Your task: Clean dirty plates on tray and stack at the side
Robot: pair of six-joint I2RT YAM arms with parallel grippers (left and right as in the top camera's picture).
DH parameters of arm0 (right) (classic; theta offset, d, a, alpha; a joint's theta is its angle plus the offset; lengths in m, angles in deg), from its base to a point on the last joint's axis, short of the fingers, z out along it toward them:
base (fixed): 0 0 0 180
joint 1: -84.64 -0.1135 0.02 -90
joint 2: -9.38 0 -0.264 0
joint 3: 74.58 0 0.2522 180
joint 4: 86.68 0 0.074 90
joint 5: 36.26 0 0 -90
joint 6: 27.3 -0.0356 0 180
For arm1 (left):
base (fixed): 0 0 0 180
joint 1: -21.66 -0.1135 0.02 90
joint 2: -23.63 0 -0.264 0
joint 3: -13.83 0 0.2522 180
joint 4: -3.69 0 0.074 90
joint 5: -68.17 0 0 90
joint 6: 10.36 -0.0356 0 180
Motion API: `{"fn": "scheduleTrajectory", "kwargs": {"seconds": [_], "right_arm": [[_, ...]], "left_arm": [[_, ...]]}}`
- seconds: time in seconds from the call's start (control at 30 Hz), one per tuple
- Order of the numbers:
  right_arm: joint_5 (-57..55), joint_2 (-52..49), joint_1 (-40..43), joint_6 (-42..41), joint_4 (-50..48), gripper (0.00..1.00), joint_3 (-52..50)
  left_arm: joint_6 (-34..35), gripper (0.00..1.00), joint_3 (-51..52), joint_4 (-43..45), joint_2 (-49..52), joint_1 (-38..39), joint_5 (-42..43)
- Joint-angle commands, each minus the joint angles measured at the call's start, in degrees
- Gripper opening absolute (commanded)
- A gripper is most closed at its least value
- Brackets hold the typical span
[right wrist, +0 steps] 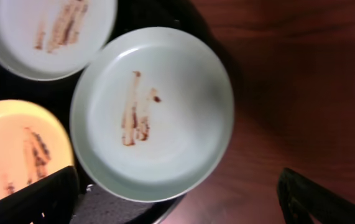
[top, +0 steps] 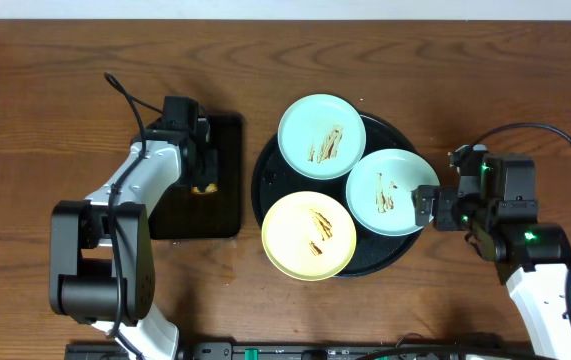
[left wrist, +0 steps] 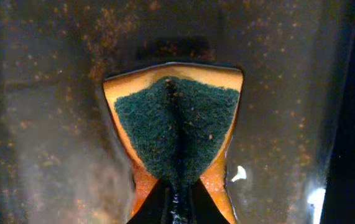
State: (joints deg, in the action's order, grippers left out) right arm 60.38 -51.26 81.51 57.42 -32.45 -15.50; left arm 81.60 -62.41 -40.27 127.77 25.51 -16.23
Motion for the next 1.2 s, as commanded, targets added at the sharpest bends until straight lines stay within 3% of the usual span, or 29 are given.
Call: {"fn": "scheduleTrajectory", "kwargs": {"seconds": [0.0,0.1,0.2,0.43,0.57,1.17], "right_arm": [[-5.9,0.0,-0.2,-1.6,-0.7,0.99,1.1],[-6.4,-0.3,-0.2,-1.5,-2.5,0.99,1.1],[-6.4,-1.4,-0.2,-1.5,-4.0,0.92,1.1],[-6.5,-8.5,-0.2,-1.6,-6.4,0.61,1.1],[-6.4,-13.6,-0.2,-1.8,-8.1,0.49,1.1],[-9.8,-24.3,-0.2,-2.0,-11.9,0.49,0.9]], "left_arm": [[0.9,0.08,-1.2,-2.2,-2.1,0.1,-0.1],[1.4,0.07,-1.7,-3.6,-5.4,0.1,0.0],[1.3,0.07,-1.7,-5.2,-9.1,0.1,0.4],[1.4,0.08,-1.7,-7.1,-14.6,0.1,0.4],[1.4,0.08,-1.7,-7.3,-14.8,0.1,0.4],[1.4,0.08,-1.7,-7.5,-14.8,0.1,0.4]]}}
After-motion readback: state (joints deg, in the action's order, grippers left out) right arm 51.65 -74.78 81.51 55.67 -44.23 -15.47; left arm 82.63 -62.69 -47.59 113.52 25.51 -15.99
